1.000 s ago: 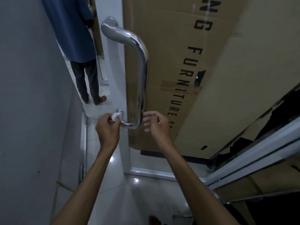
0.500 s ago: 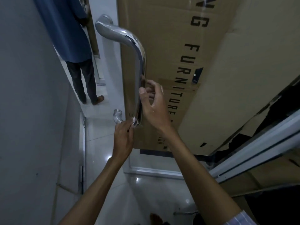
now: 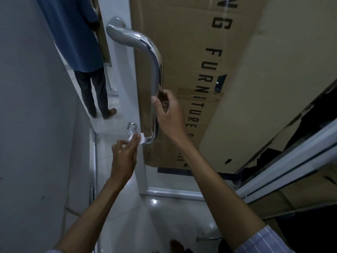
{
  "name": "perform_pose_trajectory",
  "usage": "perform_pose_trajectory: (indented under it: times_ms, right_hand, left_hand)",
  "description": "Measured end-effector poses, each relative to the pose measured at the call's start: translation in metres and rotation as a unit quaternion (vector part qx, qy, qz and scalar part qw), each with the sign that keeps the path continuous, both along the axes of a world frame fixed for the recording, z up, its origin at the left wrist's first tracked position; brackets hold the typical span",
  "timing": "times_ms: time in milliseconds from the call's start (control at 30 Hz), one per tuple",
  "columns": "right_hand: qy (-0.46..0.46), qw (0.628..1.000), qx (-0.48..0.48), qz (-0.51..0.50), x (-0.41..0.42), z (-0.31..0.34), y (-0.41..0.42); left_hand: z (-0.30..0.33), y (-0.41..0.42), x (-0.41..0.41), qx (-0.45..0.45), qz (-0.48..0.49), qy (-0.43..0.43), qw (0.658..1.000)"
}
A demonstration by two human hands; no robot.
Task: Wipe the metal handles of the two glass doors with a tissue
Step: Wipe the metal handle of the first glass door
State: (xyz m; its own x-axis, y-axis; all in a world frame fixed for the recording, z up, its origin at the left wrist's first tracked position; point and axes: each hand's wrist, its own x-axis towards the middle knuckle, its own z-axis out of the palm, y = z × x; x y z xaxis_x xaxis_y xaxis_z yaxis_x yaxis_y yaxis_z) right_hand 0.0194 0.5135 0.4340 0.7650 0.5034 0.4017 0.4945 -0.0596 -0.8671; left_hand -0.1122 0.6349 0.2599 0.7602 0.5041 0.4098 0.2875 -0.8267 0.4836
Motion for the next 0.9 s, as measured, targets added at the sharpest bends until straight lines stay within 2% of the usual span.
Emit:
perform_pose_trajectory:
  times_ms: [100, 300, 400, 533, 667, 767, 833, 900]
  right_hand:
    - [-0.01, 1.0, -0.008, -0.005, 0.003, 0.0, 0.001]
    - [-0.037, 0.999, -0.028, -0.008, 0.006, 0.0, -0.001]
    - [-0.056, 0.997, -0.043, -0.017, 0.009, -0.002, 0.0]
    - [-0.08, 0.994, -0.064, -0.027, 0.01, -0.005, 0.002]
    - [-0.081, 0.994, -0.067, -0.029, 0.01, -0.006, 0.003]
    - [-0.084, 0.994, -0.063, -0.026, 0.01, -0.007, 0.004]
    - [-0.086, 0.994, -0.061, -0.026, 0.009, -0.008, 0.004]
    - [-0.088, 0.994, -0.061, -0.028, 0.01, -0.008, 0.004]
  left_hand:
    - [0.009, -0.004, -0.001, -0.048, -0.026, -0.007, 0.998]
    - [0.006, 0.001, 0.003, 0.051, 0.006, 0.0, 0.999]
    - [0.013, 0.003, 0.005, 0.067, 0.051, -0.029, 0.996]
    - [0.008, 0.01, 0.01, 0.089, -0.008, -0.009, 0.996]
    - [0.004, 0.027, 0.011, -0.012, -0.017, -0.022, 1.0]
    - [0.004, 0.024, 0.01, 0.036, -0.058, -0.042, 0.997]
    - [0.018, 0.021, 0.011, -0.047, -0.042, -0.057, 0.996]
    - [0.029, 0.019, 0.016, -0.18, -0.039, -0.107, 0.977]
